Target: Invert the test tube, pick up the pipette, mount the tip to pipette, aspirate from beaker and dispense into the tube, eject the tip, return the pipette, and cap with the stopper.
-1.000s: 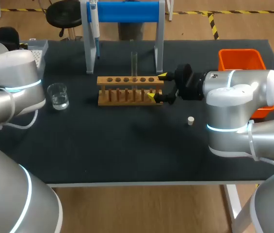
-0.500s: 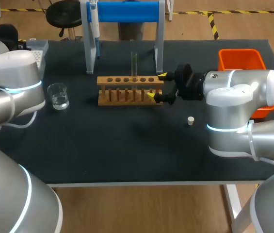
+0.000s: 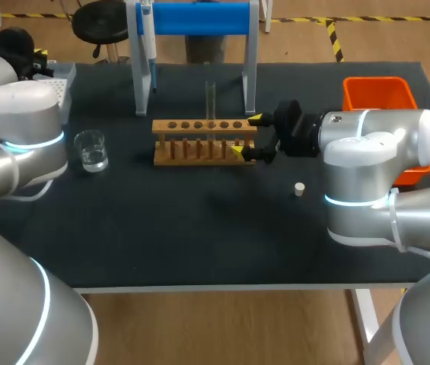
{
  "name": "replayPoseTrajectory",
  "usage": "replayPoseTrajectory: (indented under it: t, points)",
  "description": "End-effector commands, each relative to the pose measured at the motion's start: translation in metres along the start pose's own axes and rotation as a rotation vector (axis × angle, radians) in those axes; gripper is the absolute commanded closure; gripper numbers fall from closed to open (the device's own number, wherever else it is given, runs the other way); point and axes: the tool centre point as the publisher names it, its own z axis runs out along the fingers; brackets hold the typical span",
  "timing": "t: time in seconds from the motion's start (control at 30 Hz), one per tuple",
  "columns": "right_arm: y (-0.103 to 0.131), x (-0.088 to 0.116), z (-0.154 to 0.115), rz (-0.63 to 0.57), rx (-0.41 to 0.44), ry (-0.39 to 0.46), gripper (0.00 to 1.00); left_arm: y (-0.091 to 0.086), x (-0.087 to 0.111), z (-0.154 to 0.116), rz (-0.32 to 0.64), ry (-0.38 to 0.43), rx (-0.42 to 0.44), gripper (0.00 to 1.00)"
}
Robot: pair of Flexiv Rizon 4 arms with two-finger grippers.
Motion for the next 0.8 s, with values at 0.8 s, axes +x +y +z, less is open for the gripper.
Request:
replayPoseTrajectory:
  t: [0.8]
  points:
    - [0.000,0.000,0.000,0.000,0.000,-0.001,0.00,-0.050,0.053,-0.078,0.186,0.450,0.030,1.00]
